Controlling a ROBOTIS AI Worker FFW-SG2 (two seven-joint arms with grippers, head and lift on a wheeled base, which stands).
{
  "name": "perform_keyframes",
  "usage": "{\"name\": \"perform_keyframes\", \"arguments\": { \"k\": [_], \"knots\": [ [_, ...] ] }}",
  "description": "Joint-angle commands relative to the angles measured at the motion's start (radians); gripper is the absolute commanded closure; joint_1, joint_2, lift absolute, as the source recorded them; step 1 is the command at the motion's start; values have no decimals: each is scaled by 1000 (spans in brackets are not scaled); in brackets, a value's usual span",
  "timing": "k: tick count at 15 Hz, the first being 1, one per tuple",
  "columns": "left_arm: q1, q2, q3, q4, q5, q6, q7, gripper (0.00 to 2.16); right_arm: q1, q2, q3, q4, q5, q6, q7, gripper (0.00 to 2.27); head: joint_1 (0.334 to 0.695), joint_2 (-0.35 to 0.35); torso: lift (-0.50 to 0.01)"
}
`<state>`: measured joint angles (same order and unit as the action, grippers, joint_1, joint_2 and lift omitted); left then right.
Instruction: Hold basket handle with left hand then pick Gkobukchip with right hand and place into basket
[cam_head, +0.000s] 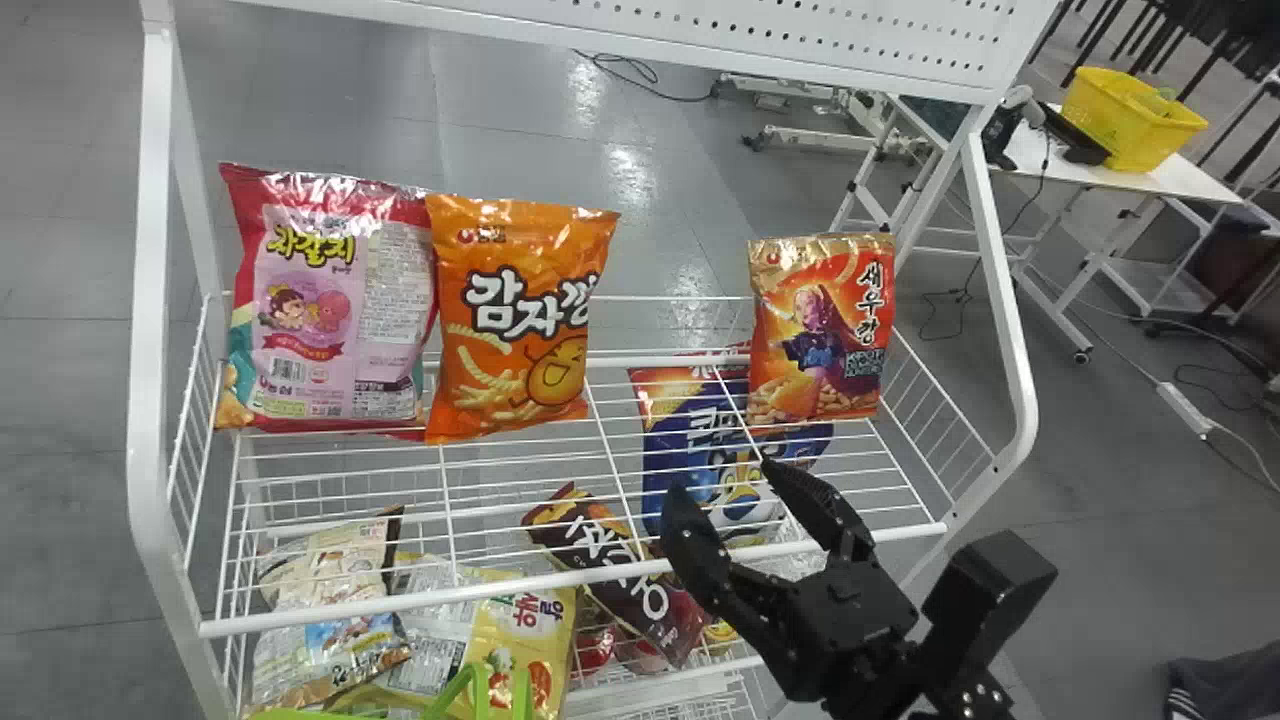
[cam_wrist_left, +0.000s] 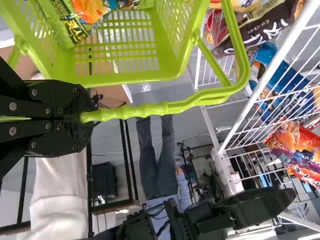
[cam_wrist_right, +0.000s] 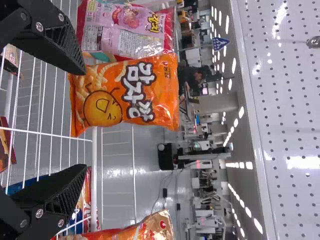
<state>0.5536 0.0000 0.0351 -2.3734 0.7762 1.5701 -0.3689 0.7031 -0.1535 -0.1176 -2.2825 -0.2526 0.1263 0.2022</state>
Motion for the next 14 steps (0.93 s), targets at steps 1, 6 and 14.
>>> {"name": "perform_keyframes", "arguments": {
  "k": [1, 6, 14],
  "knots": [
    [-1, -3, -1, 5, 0, 1, -5, 2111, 19, 2, 7, 31, 27, -96, -12, 174, 695, -350, -32],
    [5, -3, 0, 9, 0, 1, -11, 2111, 29, -3, 6, 35, 12, -99, -20, 174, 695, -350, -32],
    [22, -3, 8, 0, 0, 1, -22, 2111, 42, 2, 6, 26, -20, -63, -21, 167, 695, -350, -32]
  ]
}}
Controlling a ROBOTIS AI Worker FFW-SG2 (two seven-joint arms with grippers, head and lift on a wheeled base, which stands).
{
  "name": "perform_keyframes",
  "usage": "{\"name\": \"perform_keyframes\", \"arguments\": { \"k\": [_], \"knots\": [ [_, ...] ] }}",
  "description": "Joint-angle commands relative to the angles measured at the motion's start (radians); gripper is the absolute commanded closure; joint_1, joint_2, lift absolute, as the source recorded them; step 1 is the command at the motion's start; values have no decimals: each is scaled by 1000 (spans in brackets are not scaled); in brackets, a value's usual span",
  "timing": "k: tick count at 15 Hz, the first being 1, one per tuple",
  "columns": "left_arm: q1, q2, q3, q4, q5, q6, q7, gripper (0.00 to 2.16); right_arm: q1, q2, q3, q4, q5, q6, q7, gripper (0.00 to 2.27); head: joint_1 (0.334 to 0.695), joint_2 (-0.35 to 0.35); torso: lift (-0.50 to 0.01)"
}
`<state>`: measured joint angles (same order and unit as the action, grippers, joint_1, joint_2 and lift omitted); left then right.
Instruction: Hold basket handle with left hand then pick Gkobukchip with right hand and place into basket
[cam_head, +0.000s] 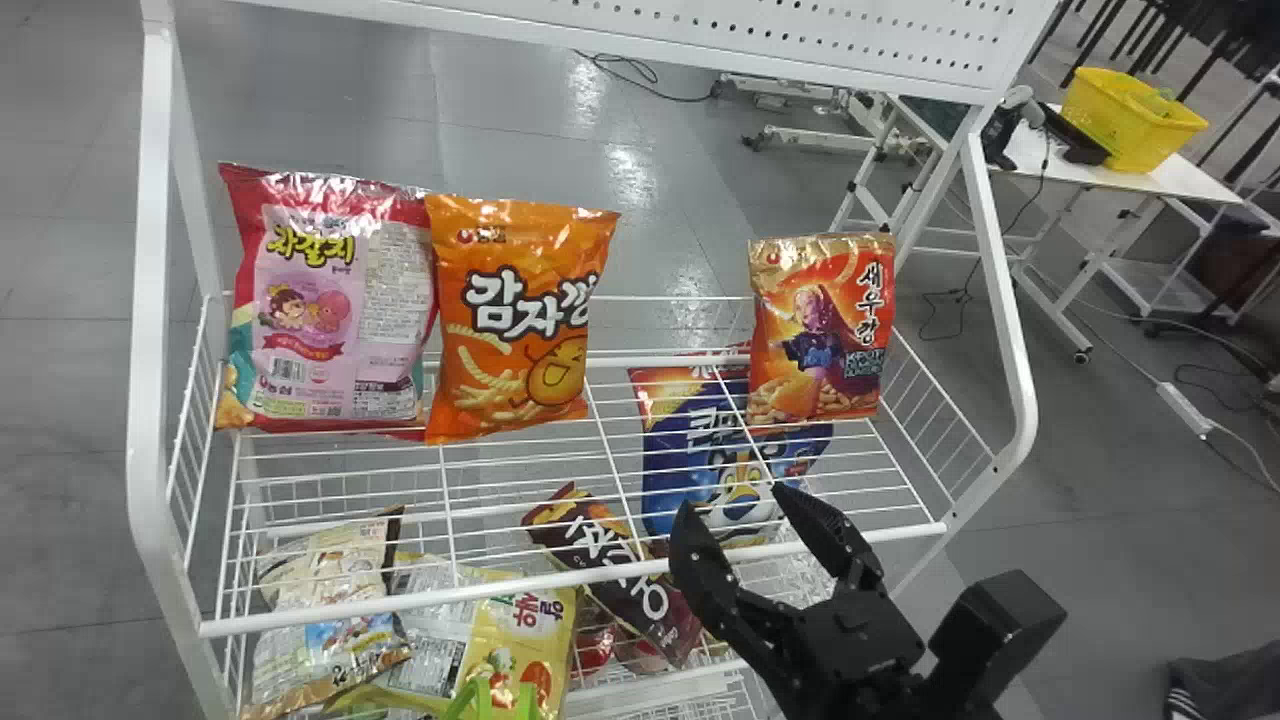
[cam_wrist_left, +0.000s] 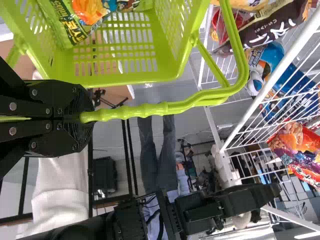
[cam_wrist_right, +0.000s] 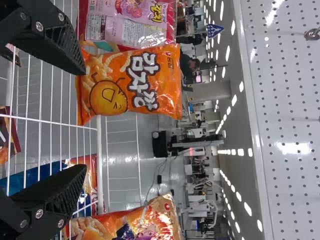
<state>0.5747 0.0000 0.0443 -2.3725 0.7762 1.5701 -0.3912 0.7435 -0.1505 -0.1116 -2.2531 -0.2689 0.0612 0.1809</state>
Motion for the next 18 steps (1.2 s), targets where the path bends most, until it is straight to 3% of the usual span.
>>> {"name": "perform_keyframes", "arguments": {
  "k": [1, 15, 18],
  "knots": [
    [1, -3, -1, -1, 0, 1, 0, 2111, 4, -1, 0, -3, -7, 3, -1, 167, 695, -350, -32],
    [5, -3, 0, -1, 0, 1, -1, 2111, 4, 0, -11, -37, -16, 27, -43, 167, 695, -350, -32],
    [1, -3, 0, 4, 0, 1, 0, 2111, -1, 0, -10, -13, -3, -56, -41, 167, 695, -350, -32]
  ]
}}
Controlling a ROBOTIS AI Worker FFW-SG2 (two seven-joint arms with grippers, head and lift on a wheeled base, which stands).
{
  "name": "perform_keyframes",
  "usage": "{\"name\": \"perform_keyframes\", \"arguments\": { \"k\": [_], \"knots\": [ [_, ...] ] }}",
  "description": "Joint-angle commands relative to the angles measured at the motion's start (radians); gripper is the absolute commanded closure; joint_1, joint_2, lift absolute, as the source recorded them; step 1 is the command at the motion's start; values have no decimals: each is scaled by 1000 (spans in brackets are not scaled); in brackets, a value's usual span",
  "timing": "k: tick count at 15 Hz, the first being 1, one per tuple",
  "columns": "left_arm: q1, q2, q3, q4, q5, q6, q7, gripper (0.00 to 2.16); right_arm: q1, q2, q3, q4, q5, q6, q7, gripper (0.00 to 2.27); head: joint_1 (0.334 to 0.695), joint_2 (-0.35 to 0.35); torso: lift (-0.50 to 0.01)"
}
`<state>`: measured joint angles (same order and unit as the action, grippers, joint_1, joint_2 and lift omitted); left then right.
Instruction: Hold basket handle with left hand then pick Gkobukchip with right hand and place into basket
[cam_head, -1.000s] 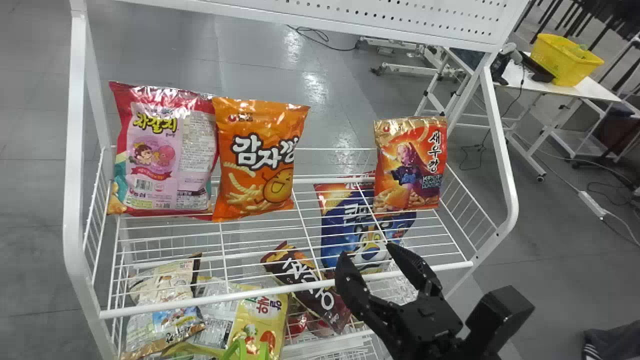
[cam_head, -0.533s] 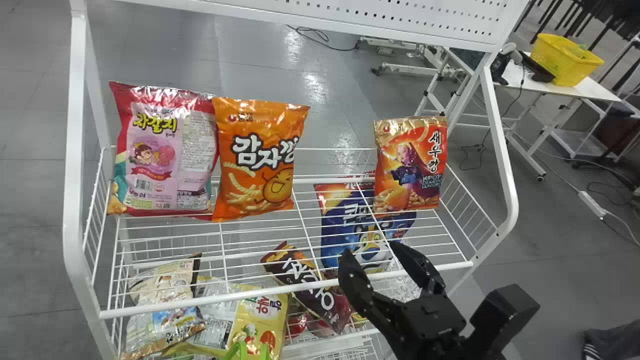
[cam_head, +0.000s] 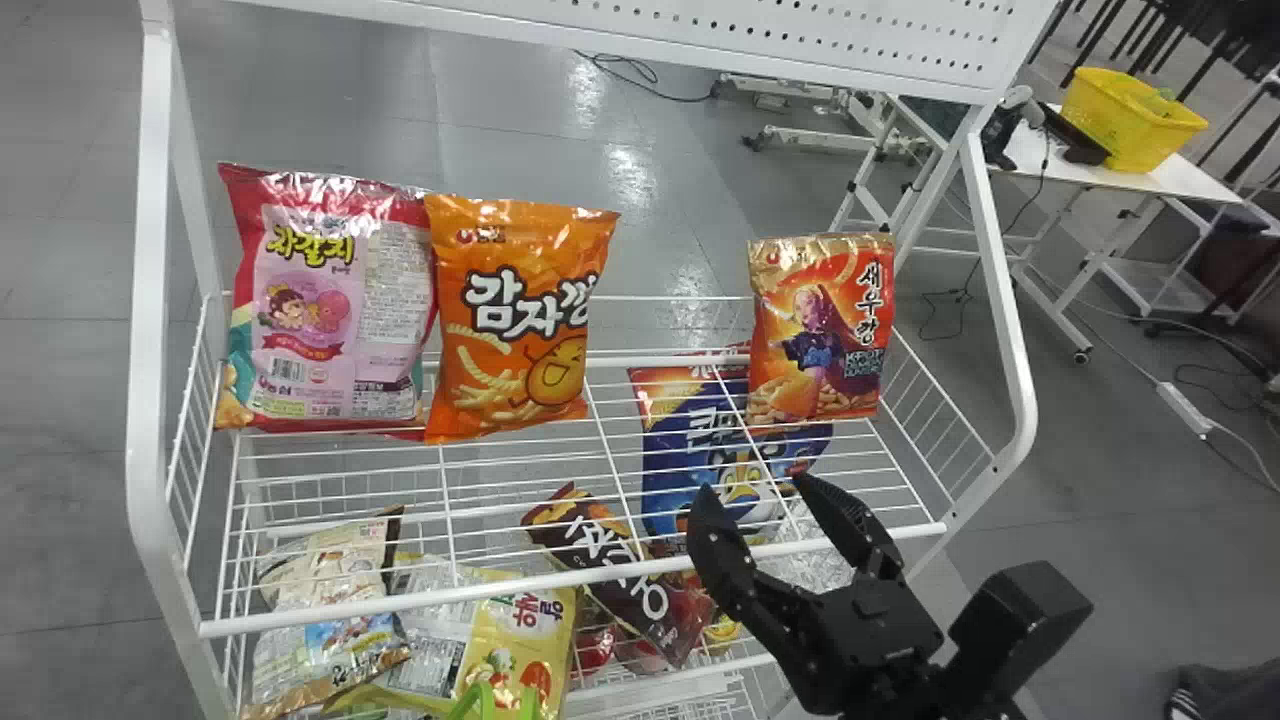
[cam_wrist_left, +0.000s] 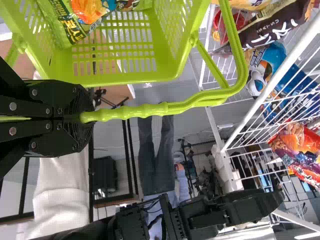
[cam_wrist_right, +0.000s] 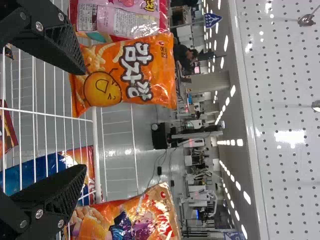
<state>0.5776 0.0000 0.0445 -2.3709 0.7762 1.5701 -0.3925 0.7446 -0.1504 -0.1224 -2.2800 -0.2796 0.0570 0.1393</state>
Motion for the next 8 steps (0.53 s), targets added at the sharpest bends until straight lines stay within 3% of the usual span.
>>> {"name": "perform_keyframes", "arguments": {
  "k": [1, 8],
  "knots": [
    [-5, -3, 0, 4, 0, 1, 1, 2111, -2, 0, 7, 14, 14, -64, 0, 167, 695, -350, -32],
    [-24, -3, -3, 22, 0, 1, 1, 2111, 1, 9, 17, 14, 22, -85, -30, 171, 695, -350, -32]
  ]
}}
